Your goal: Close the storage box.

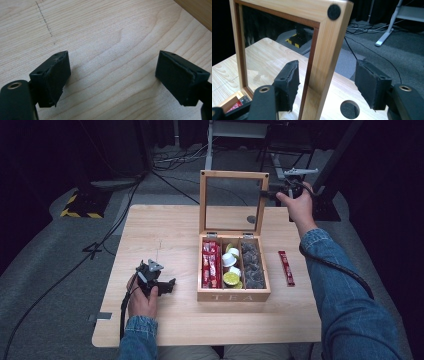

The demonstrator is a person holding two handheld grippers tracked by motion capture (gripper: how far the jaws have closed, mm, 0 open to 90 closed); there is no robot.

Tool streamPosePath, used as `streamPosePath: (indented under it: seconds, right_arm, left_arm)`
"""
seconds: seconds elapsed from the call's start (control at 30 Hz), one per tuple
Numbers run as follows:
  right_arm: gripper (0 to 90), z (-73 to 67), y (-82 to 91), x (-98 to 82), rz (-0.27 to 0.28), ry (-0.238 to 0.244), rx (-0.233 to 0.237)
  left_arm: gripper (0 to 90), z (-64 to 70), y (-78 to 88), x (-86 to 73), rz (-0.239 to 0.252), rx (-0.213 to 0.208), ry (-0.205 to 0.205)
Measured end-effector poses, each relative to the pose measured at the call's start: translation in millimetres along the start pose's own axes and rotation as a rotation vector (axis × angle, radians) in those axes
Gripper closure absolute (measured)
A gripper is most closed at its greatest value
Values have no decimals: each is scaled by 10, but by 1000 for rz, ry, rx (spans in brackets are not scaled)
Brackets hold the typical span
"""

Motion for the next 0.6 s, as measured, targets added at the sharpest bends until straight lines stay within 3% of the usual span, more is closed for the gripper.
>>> streamPosePath:
  seconds: [0.17, 0.43, 0.6]
  right_arm:
    - [419, -28, -79, -42, -6, -45, 27]
    - [470, -127, -88, -31, -6, -77, 75]
    - [474, -187, -10, -14, -6, -57, 69]
  left_arm:
    - [132, -2, 1, -1, -1, 0, -2]
    - [131, 0, 0, 0, 0, 0, 0]
    - [132, 0, 0, 0, 0, 0, 0]
Point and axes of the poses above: each handheld gripper's, and its own axes: y roughly backward along the jaws, x roughly out of its top, z roughly to its right, the point moved 9 cm from there along -y, roughly forward along the jaws, and after that the axes turned 1 degree about x, right-handed, at the moved point
